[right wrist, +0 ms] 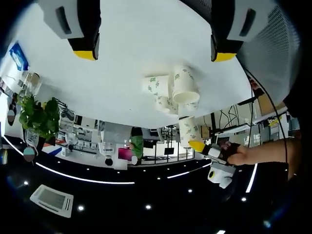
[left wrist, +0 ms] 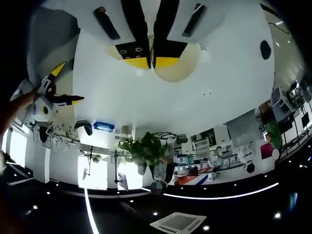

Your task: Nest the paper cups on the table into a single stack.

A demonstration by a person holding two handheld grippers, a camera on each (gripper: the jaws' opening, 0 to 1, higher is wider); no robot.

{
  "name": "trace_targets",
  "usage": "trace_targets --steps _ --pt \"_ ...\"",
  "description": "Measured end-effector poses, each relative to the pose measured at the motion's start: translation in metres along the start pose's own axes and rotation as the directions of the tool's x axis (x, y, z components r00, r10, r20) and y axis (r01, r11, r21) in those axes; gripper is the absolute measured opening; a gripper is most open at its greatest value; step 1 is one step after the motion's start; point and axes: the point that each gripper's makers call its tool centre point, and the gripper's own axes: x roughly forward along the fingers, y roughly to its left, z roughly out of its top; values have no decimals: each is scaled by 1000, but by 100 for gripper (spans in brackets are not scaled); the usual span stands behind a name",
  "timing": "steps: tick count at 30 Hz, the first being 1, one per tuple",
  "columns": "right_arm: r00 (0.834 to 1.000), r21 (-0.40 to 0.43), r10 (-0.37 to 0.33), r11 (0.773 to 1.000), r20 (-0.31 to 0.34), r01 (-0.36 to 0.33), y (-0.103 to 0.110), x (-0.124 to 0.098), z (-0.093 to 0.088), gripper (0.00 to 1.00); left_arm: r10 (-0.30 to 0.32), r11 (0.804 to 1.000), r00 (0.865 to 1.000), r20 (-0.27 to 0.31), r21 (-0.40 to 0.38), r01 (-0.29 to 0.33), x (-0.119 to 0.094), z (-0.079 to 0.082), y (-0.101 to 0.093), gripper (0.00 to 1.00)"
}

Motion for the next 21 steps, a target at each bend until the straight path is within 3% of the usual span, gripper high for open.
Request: trace_targets --steps 11,21 --pt "1000 0 -3 1000 -13 3 0 0 -2 91 -84 996 996 -22 31 85 12 -1 -38 0" --pt "1000 -1 -7 1000 -21 7 -1 0 -3 88 -139 988 988 -67 60 143 26 -18 -57 0"
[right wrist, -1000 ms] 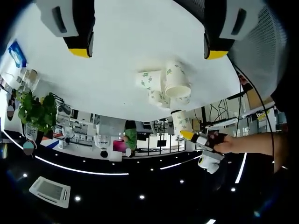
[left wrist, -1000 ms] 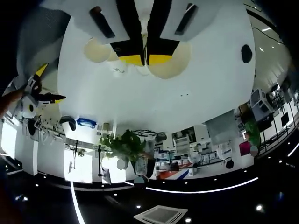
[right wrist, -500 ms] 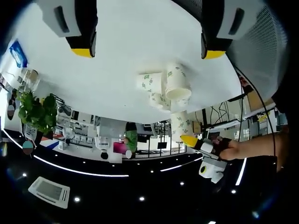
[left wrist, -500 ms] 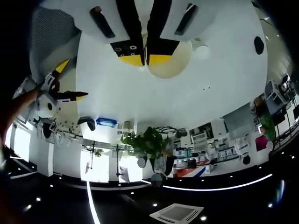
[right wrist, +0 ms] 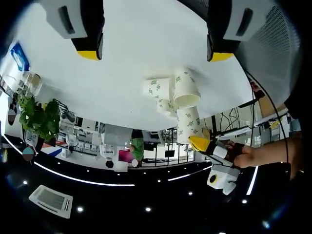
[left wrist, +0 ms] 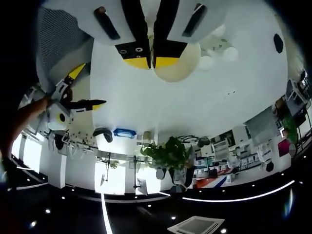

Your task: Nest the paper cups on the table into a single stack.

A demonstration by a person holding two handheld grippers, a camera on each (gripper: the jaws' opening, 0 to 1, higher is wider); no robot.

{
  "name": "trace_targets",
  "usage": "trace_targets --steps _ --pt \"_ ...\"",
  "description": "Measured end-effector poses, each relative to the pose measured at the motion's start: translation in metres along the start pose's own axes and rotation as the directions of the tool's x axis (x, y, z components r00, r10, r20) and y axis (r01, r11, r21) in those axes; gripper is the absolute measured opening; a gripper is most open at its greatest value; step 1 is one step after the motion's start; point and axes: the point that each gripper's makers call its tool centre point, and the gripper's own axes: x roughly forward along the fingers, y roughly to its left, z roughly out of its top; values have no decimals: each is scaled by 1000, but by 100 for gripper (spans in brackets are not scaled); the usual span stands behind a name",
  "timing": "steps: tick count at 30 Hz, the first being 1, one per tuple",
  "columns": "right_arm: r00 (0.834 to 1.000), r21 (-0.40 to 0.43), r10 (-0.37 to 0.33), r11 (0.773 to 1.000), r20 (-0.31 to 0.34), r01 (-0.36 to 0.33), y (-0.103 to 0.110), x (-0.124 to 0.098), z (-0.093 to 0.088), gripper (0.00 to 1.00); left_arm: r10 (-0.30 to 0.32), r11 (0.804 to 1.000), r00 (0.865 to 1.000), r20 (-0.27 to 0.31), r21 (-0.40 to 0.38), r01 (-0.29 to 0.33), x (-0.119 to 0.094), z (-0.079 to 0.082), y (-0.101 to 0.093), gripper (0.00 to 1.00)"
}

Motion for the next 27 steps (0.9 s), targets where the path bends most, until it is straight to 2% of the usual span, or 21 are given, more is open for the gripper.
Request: trace_targets --steps 9,14,17,27 --pt "1000 -1 5 1000 -10 -5 0 0 -2 85 -19 1000 998 -52 23 20 15 -20 -9 0" --pt "1000 -2 8 1000 -18 -8 1 0 -3 83 -20 998 994 -104 65 27 27 -35 -16 0" --pt "999 2 11 1000 -37 -11 1 0 -7 80 -21 996 993 -118 85 31 33 -45 -13 0" --pt "1000 4 11 1000 -22 -11 1 0 -4 81 -54 997 986 -158 46 62 45 -67 -16 1"
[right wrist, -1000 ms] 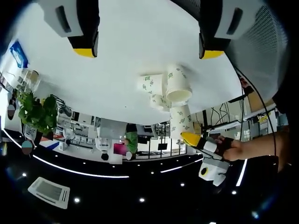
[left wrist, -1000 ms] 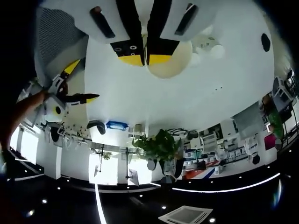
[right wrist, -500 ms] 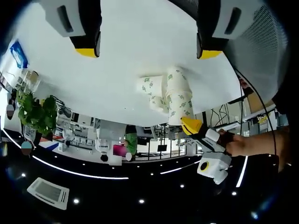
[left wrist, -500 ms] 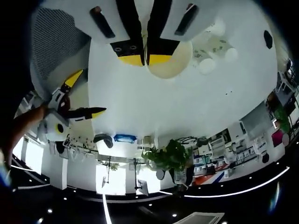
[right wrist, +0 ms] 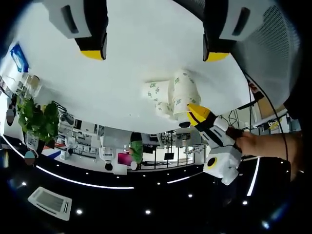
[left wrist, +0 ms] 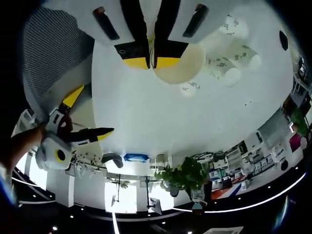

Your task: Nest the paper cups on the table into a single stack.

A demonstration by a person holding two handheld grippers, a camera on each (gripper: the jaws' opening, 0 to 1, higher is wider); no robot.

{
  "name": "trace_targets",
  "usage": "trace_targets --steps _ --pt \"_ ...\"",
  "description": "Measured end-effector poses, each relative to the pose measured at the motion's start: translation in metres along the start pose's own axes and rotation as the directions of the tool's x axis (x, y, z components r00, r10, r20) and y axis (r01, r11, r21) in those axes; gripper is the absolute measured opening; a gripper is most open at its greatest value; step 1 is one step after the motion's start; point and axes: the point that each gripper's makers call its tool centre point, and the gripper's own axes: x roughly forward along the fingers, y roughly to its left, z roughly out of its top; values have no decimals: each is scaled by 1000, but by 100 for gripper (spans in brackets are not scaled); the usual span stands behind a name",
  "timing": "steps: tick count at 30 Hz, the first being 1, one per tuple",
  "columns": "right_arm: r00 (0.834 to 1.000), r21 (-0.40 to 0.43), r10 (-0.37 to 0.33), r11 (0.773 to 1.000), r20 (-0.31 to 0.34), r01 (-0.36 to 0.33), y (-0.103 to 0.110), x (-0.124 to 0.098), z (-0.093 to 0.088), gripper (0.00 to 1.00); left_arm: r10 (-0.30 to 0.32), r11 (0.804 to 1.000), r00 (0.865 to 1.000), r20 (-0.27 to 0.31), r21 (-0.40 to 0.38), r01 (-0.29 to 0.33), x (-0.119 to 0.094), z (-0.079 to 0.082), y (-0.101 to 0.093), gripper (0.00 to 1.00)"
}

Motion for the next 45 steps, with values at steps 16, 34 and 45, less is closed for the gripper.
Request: trace_targets --steps 16,34,45 --pt "1000 -4 4 1000 -9 -4 1 1 -2 81 -71 988 997 -22 -135 68 15 -17 -9 3" --pt "1000 -6 3 1000 -20 -3 0 1 -4 80 -90 978 996 28 -186 94 10 -8 -10 11" --pt "1000 -5 6 1000 -30 -6 1 1 -5 78 -3 990 995 105 -142 18 -18 13 12 21"
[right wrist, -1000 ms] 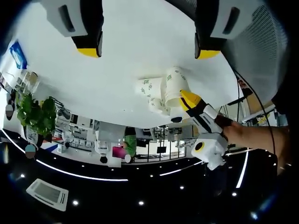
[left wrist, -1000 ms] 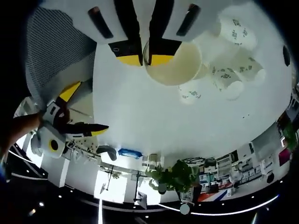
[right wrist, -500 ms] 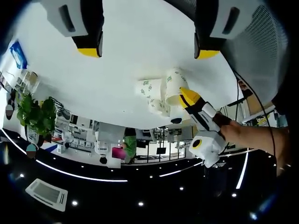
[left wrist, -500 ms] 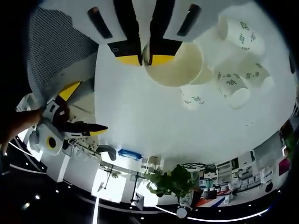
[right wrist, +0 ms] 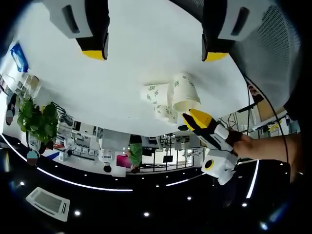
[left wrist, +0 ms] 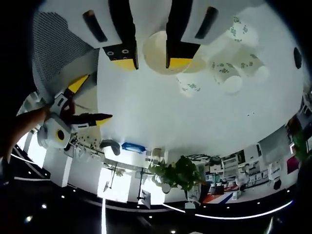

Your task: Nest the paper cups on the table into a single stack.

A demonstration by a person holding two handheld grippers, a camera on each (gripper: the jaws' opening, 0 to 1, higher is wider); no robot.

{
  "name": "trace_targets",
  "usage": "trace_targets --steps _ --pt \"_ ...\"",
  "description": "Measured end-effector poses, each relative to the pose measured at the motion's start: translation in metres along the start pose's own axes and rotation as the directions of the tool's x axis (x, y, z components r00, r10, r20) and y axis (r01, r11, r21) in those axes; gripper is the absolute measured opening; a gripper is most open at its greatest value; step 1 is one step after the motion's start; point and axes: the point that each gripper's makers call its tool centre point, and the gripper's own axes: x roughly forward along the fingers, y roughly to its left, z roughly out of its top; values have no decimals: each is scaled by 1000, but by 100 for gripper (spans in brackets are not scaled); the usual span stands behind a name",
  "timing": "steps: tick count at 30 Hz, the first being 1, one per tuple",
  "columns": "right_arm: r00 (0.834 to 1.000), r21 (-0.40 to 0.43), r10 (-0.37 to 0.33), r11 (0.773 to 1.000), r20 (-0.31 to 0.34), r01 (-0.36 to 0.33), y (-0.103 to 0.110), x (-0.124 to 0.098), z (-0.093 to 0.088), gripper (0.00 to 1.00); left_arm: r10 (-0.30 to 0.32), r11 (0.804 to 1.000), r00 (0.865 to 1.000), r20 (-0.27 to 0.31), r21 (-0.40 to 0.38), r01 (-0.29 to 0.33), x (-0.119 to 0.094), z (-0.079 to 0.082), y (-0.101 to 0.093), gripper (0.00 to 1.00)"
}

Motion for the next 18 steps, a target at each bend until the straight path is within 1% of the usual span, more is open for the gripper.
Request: trace_targets --steps 2,3,4,9,13,15,16,17,18 --pt "1000 -1 0 1000 -3 0 0 0 0 77 20 1000 999 24 2 -20 -5 6 4 23" --pt "1000 -1 0 1000 -3 0 0 0 0 77 45 999 998 44 12 -45 -8 11 10 26" --pt "1000 0 0 1000 -3 0 0 0 0 77 53 998 998 46 13 -53 -10 11 14 27" --pt "1000 0 0 1000 -7 0 0 0 -1 76 103 995 994 42 5 -104 -22 6 41 30" --pt "1000 -1 -2 1000 -7 2 0 0 -1 76 138 990 990 35 0 -138 -28 2 52 34" --pt "1000 0 -1 1000 -9 1 0 0 -2 75 155 988 988 28 1 -155 -30 2 52 34" --pt "1000 -2 0 1000 -10 0 0 0 -2 75 165 986 986 23 -4 -165 -32 -1 57 35" --pt "1000 -1 0 1000 -10 0 0 0 -2 75 168 986 986 21 -5 -168 -33 -2 59 36" --pt "1000 -3 0 1000 -12 0 0 0 -2 75 185 983 983 15 -4 -185 -35 -4 65 38"
